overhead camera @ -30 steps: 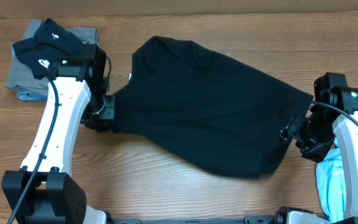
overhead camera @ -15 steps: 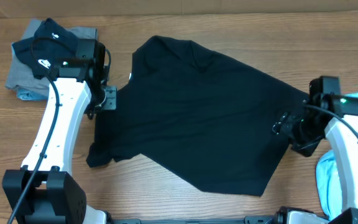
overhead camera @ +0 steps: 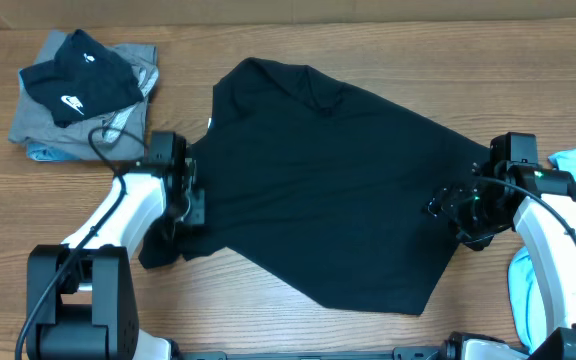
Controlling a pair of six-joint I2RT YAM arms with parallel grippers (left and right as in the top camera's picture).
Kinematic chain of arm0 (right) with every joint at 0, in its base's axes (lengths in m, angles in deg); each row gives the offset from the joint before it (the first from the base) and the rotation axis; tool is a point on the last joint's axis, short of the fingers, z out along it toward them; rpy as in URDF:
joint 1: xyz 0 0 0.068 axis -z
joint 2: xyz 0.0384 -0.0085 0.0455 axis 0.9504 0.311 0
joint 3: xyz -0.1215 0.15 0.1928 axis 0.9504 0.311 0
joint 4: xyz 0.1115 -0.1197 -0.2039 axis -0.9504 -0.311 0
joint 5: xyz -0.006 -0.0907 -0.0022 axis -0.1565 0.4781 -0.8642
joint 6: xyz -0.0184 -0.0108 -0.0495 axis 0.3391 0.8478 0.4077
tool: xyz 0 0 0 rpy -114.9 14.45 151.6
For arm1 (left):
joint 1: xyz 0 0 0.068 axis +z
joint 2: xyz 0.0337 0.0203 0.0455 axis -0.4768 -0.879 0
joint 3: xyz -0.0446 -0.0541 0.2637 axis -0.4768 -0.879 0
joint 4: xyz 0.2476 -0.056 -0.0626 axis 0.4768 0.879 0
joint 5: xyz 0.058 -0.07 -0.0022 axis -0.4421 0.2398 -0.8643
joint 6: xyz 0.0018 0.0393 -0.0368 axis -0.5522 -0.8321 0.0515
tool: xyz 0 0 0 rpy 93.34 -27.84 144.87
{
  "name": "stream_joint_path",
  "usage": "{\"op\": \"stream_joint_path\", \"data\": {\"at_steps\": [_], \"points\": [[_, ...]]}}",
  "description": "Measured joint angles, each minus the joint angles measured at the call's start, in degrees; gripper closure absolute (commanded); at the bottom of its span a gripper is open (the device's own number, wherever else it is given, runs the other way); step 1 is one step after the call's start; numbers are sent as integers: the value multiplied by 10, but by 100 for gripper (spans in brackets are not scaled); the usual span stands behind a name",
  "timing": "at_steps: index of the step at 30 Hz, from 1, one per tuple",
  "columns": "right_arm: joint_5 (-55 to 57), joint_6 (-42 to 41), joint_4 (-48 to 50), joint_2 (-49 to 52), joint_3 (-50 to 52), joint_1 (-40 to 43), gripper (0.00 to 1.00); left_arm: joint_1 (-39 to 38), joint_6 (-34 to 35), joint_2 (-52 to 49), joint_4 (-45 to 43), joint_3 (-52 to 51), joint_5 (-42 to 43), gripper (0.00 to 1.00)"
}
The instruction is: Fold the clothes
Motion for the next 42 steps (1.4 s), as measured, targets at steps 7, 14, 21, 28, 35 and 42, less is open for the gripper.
{"op": "stream_joint_path", "data": {"at_steps": [7,14,21,28,35,42], "points": [[-2,2,23,-1,0,0,26,37,82,26,-2,-47,-40,96],[1,-10,62,-1,0,0,28,170,132,31,88,-56,-57,96],[26,-53,163,23,5,0,30,208,108,77,88,-62,10,79],[92,-67,272,137,8,0,28,198,76,139,125,-37,35,68],[118,-61,354,216,7,0,40,198,37,186,186,86,53,64],[126,-57,417,246,3,1,96,198,12,203,197,153,109,64]]}}
